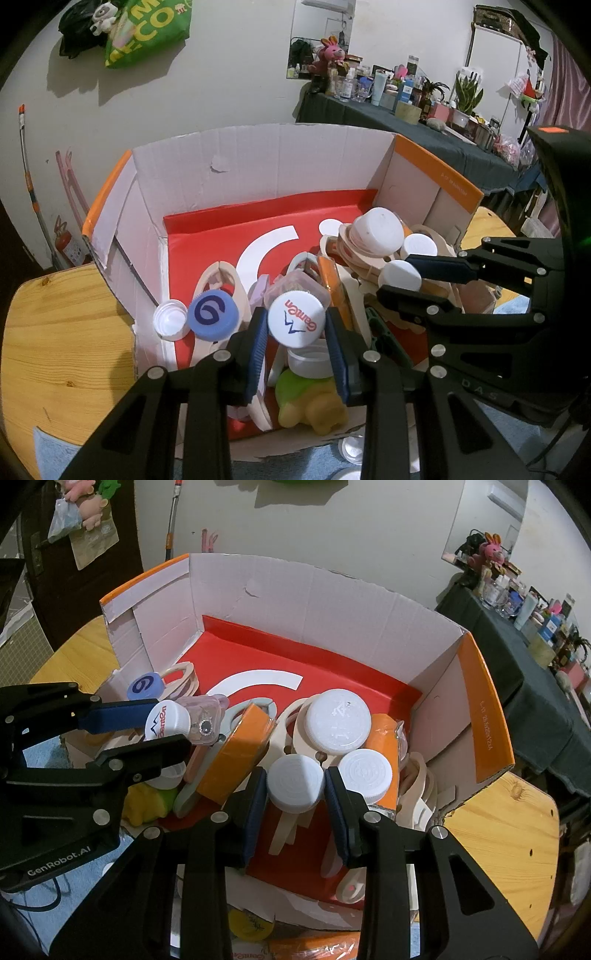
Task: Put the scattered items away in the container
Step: 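Lower both caps into the box and open both tools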
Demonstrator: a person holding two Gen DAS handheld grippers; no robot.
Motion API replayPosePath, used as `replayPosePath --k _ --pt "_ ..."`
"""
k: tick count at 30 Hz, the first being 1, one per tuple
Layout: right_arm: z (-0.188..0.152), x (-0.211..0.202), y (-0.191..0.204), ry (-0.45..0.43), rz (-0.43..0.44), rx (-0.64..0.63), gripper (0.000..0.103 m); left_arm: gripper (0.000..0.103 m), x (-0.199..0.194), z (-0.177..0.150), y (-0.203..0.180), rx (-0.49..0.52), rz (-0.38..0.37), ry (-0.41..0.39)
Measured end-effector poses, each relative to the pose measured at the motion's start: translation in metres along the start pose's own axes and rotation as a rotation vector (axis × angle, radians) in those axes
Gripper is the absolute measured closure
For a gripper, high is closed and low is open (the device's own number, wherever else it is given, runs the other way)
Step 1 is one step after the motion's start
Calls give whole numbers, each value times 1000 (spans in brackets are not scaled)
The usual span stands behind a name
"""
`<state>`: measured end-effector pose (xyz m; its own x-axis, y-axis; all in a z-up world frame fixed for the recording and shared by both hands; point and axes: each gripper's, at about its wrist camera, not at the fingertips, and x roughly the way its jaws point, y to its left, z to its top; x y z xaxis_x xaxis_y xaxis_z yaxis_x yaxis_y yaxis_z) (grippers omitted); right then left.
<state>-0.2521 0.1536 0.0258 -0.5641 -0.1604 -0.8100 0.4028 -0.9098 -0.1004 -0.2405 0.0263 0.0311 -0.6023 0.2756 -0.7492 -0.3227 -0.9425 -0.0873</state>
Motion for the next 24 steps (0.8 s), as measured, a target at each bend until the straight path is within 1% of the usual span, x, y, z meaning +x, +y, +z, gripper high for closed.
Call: replayPosePath --k 24 --pt "-1 1 1 0 -13 1 72 69 1 -1 -2 0 -9 2"
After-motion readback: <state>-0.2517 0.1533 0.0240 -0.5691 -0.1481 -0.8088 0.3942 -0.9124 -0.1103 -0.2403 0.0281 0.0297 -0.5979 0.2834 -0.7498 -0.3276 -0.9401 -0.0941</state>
